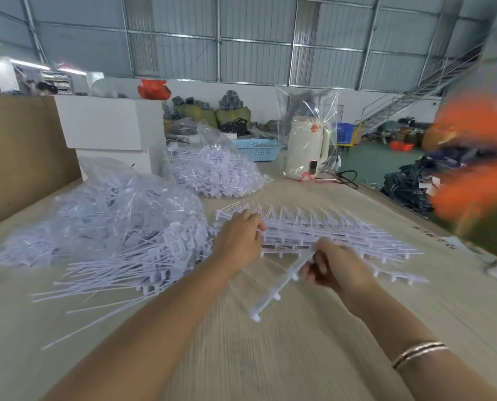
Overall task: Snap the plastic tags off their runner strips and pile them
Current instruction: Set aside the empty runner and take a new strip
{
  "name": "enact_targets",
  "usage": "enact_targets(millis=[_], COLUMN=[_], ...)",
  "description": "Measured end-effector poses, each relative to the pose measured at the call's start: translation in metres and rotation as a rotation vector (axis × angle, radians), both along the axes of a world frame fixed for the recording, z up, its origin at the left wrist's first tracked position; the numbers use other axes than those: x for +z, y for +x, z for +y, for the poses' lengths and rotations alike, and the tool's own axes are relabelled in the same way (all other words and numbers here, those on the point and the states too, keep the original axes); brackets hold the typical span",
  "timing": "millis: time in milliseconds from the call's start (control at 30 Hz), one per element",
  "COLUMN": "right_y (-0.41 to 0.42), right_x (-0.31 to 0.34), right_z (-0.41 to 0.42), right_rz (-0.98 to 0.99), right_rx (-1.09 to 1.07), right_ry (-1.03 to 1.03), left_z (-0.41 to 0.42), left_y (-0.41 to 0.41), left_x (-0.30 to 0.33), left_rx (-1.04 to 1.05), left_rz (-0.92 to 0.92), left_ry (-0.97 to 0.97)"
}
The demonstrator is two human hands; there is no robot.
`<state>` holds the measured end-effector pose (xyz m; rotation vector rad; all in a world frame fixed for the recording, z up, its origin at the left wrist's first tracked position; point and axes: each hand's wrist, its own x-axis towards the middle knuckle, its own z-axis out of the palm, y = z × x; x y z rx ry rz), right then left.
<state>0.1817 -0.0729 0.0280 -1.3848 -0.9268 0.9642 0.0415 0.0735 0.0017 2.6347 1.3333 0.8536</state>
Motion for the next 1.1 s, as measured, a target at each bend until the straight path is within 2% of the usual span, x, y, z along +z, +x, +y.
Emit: enact_targets(millis=[67,200,267,333,367,400,500,533,600,667,767,933,1100], right_y=[0.000,0.008,0.014,0.021,0.024,0.025,0.025,0.024,0.021,0.013,-0.001,-0.011,-0.026], right_x=[-0.008,-0.011,-0.006,-0.007,-0.010,-0.014,-0.023,-0.023,-0.021,-0.015,-0.008,-0.001,0.011], right_z=[-0.004,-0.013,-0.017,-0.016,-0.016,-0.014,-0.012,-0.011,-0.008,-0.005,-0.011,-0.037,-0.066], right_rz=[-0.053,-0.072,-0.173,-0.217,-0.154,-0.005,0.714,0.870,1.003,0.979,0.795,0.560,0.448], right_rx=[0.156,0.299,0.243,0.095,0.007,-0.072,-0.225,-0.258,-0.282,-0.266,-0.193,-0.300,-0.344], right_ry=[-0.219,-0.412,-0.426,-0.329,-0.252,-0.178,-0.040,-0.009,0.041,0.020,-0.015,0.207,0.303], left_z=[0.000,0.005,0.007,0.010,0.011,0.012,0.015,0.016,0.018,0.020,0.022,0.024,0.020], left_y=[0.006,0.022,0.028,0.032,0.034,0.035,0.036,0.035,0.033,0.032,0.035,0.036,0.047], left_x=[0.003,0.004,0.000,-0.005,-0.006,-0.007,-0.006,-0.004,0.001,0.005,0.009,0.015,0.016], left_rx=[-0.049,-0.089,-0.126,-0.106,-0.077,-0.047,-0.012,-0.010,-0.009,-0.001,0.075,0.186,0.248], left_rz=[0.079,0.251,0.323,0.341,0.323,0.305,0.306,0.306,0.290,0.292,0.311,0.312,0.456], left_ry=[0.014,-0.020,-0.016,0.000,-0.002,-0.001,0.035,0.031,0.005,-0.011,-0.062,-0.047,0.026])
